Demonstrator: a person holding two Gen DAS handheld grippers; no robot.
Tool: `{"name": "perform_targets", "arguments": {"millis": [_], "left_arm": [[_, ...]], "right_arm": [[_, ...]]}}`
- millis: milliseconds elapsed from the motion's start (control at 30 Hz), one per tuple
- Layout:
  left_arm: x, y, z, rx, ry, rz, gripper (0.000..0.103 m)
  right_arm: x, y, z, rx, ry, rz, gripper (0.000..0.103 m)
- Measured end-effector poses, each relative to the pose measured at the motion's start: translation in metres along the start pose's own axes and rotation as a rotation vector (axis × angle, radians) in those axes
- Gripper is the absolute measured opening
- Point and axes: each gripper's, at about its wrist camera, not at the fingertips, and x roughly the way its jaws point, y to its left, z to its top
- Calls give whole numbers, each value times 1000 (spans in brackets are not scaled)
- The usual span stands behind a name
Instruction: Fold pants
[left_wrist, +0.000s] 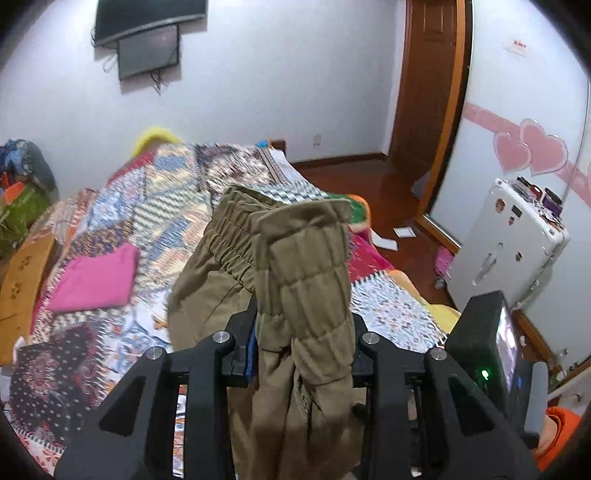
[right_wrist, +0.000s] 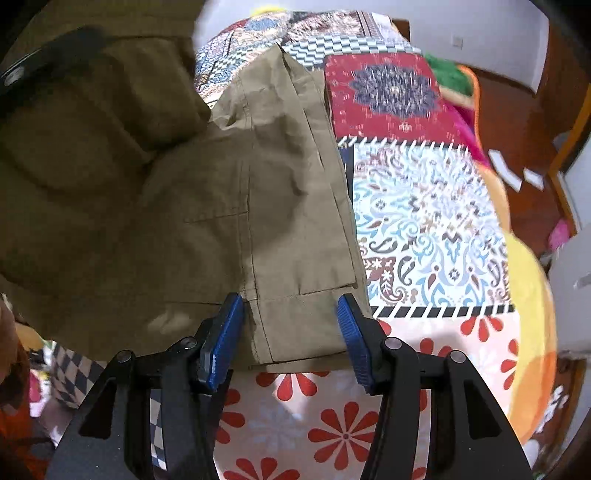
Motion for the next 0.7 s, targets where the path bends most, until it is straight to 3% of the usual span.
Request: {"name": "perform_targets", "arguments": {"millis": [300,500,567,633,700], "left_arm": [[47,-21,1,-8,160,-59,31],[71,-48,-16,71,250,-20,32],[72,-57,-22,111,261,2,36],[72,-63,-28,136,278,-15,56],[67,-65,-32,118,280,-65,68]], "right_arm": [[-41,-35,-8,89,-95,-65,50],[-54,-62,-18,152,-108,-111,50],[-59,-65,-21,166,-116,-108,50],[-62,-67,-21,168,-126,-115,50],[-67,-66,-21,163,-140,-124,50]]}}
